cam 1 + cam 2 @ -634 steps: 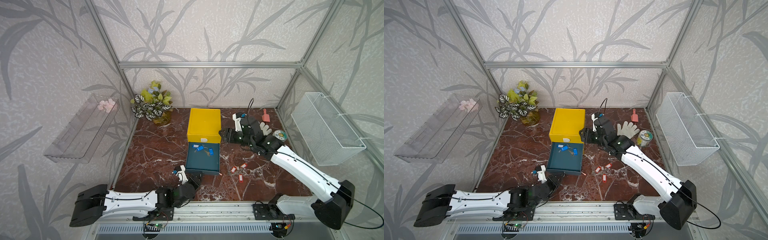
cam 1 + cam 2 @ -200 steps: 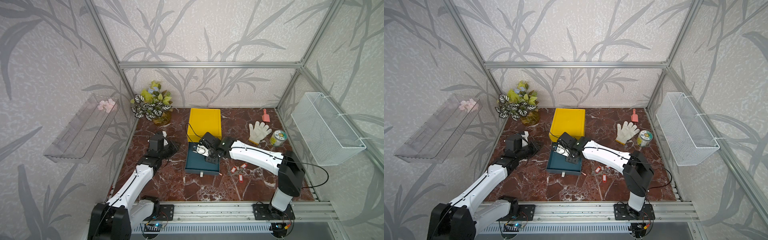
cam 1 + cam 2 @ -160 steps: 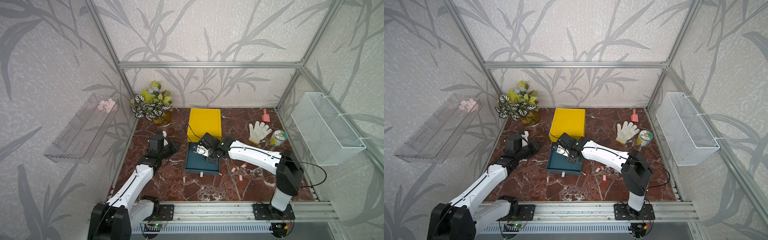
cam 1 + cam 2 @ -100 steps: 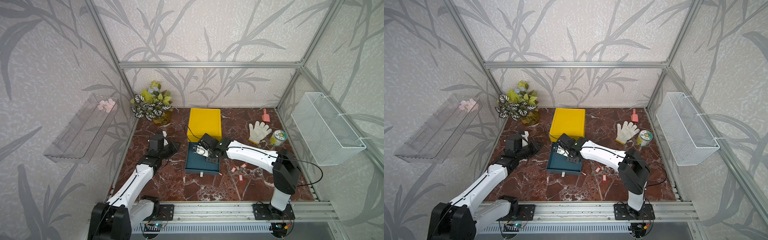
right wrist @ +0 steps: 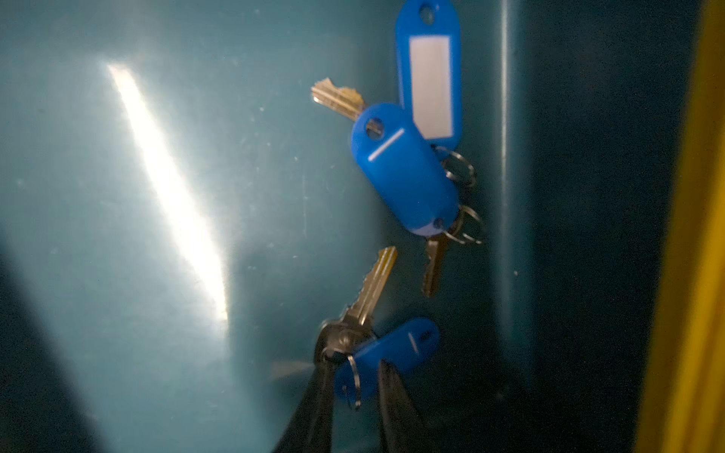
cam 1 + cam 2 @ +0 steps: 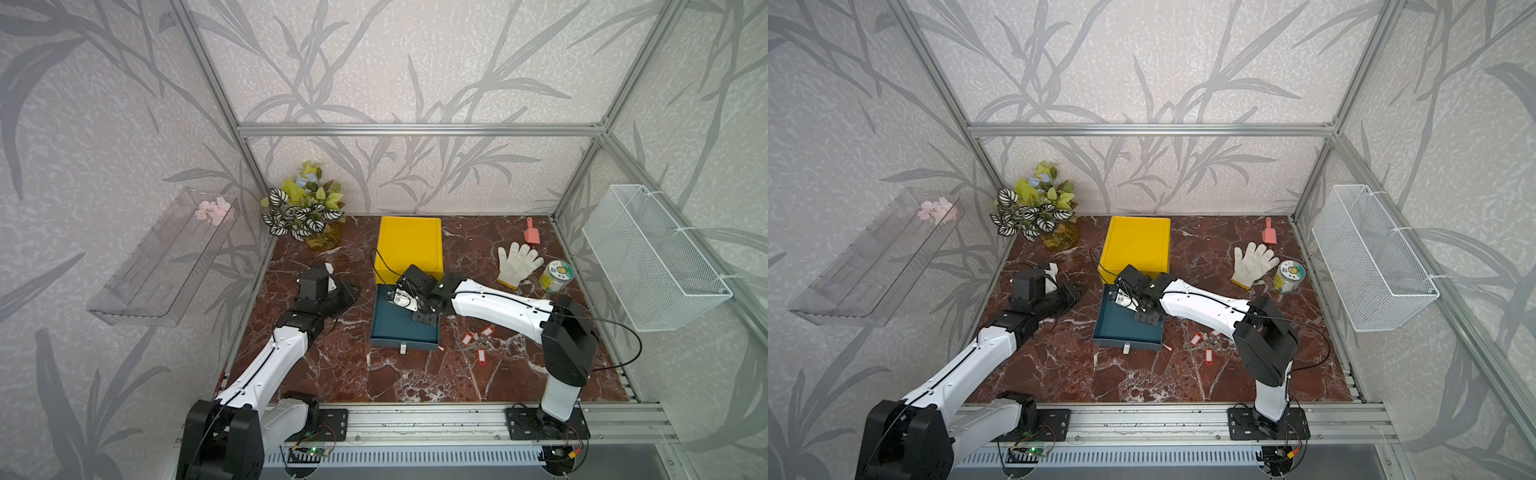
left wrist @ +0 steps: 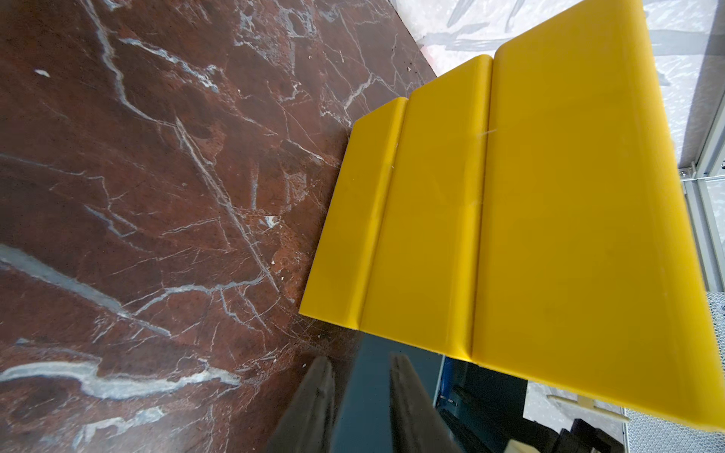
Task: Take the keys out of the drawer
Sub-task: Pick up the key from the drawer.
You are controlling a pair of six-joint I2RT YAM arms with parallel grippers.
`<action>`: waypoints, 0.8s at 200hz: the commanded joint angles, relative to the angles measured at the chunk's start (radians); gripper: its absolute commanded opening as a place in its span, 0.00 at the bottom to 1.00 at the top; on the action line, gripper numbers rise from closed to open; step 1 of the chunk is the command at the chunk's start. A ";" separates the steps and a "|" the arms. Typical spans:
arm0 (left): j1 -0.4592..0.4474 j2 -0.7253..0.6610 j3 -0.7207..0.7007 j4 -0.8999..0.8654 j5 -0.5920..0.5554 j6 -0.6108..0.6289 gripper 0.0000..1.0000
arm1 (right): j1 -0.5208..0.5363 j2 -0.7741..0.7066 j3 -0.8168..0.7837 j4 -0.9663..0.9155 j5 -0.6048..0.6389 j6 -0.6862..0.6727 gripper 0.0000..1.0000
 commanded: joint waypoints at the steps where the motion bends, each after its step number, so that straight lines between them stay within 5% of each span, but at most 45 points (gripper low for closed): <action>1: 0.006 0.001 0.010 0.019 0.005 0.020 0.28 | -0.003 0.011 0.021 -0.008 -0.004 0.005 0.22; 103: 0.016 -0.025 0.010 0.011 0.002 0.022 0.28 | 0.000 -0.039 0.021 -0.029 -0.021 0.005 0.00; 160: 0.017 -0.076 0.015 -0.010 -0.028 0.023 0.28 | 0.018 -0.139 -0.005 0.002 -0.071 -0.006 0.00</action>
